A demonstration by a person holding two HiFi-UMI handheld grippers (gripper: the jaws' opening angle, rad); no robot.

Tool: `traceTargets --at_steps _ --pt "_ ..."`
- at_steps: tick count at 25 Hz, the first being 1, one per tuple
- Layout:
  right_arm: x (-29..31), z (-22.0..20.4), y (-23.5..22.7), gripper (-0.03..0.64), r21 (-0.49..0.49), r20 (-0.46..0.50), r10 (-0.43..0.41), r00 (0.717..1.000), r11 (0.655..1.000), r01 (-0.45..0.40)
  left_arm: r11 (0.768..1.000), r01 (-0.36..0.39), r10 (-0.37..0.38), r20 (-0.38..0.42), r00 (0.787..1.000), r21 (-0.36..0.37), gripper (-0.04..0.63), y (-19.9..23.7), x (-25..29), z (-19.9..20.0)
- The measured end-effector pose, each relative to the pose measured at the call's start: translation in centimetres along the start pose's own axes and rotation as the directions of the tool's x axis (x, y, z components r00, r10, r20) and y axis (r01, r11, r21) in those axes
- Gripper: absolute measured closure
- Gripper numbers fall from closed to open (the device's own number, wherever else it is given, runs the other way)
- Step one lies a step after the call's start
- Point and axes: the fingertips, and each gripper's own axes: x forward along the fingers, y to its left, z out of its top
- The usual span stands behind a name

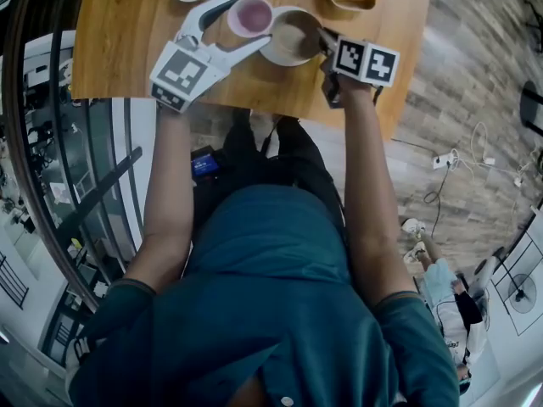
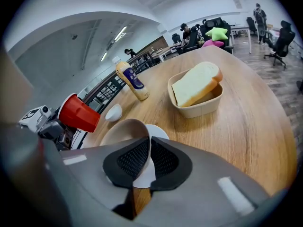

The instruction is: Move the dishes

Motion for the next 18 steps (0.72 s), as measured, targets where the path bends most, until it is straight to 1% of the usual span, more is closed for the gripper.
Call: traceTargets --at_steps 6,11,18 --pt "-2.4 1.6 -0.1 0.591 -0.011 0.022 -0.009 1.000 1.000 0.009 0.999 -0.032 0.032 -0.021 0.999 -0.002 0.242 0.9 -0.8 0.4" --pt "-3.8 2.3 0.3 0.590 -0.017 0.042 -0.016 0.999 1.000 0.017 0.998 -0.055 0.054 -0.043 0.998 -0.007 0.242 1.7 -1.8 -0.6" --pt "-6.0 3.8 -0.3 0.589 -0.015 0.070 -0.023 0.997 1.000 0.024 0.997 -0.069 0.067 -0.079 0.995 -0.027 0.242 2.2 -1.6 -1.6"
